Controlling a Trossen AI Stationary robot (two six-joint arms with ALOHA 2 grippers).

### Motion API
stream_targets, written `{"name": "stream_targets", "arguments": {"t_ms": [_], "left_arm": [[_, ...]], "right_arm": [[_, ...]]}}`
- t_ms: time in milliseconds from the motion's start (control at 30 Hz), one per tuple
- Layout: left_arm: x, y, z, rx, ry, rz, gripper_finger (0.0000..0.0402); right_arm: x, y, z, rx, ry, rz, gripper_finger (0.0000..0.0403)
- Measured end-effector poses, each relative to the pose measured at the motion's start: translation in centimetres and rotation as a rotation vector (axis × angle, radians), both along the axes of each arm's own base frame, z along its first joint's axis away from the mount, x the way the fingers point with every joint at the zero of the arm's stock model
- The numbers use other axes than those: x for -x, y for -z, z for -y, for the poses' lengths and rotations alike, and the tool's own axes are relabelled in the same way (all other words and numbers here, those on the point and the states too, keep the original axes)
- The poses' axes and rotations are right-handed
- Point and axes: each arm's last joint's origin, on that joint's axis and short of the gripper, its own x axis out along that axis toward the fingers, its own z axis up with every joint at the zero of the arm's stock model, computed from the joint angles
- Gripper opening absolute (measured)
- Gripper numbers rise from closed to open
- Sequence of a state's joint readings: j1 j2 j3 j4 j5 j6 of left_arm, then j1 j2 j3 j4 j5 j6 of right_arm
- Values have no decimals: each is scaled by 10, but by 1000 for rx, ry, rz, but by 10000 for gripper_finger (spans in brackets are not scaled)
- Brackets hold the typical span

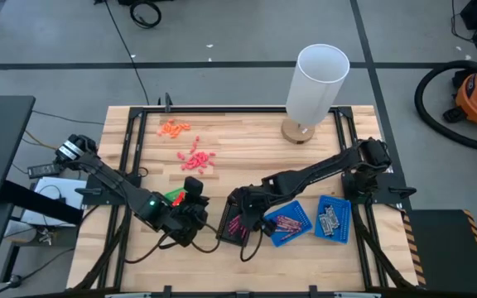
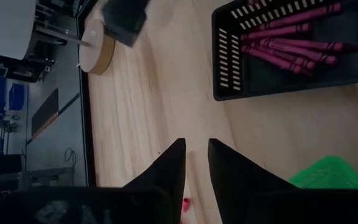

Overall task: Sort crayons
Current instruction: Put the red crayon into the black bin, then return to Home Position

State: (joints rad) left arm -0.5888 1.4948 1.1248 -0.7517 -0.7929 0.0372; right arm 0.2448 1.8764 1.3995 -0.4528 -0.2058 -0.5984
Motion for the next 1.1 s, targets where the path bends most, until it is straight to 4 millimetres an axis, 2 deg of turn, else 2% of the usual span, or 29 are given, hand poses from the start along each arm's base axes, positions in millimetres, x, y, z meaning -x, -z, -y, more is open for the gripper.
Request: {"name": "stream_targets", "arguments": {"t_ms": [200,467,567,900,1000,1100], "left_arm": [[0,0,0,2,1,4,77],[-1,0,0,5,0,8,77],[-1,0,0,5,-1,8,77],[-1,0,0,-18,20,-11,77],[0,1,0,-7,34,-34,77],[0,1,0,1,51,-46,77]], "right_arm": [[0,27,3,-18,25,14,39],[3,45,11,-37,49,76,41],[7,53,16,-40,75,44,50],[6,52,22,-75,131,16,117],[8,48,22,-70,135,20,124],[10,36,24,-63,147,52,125]]}}
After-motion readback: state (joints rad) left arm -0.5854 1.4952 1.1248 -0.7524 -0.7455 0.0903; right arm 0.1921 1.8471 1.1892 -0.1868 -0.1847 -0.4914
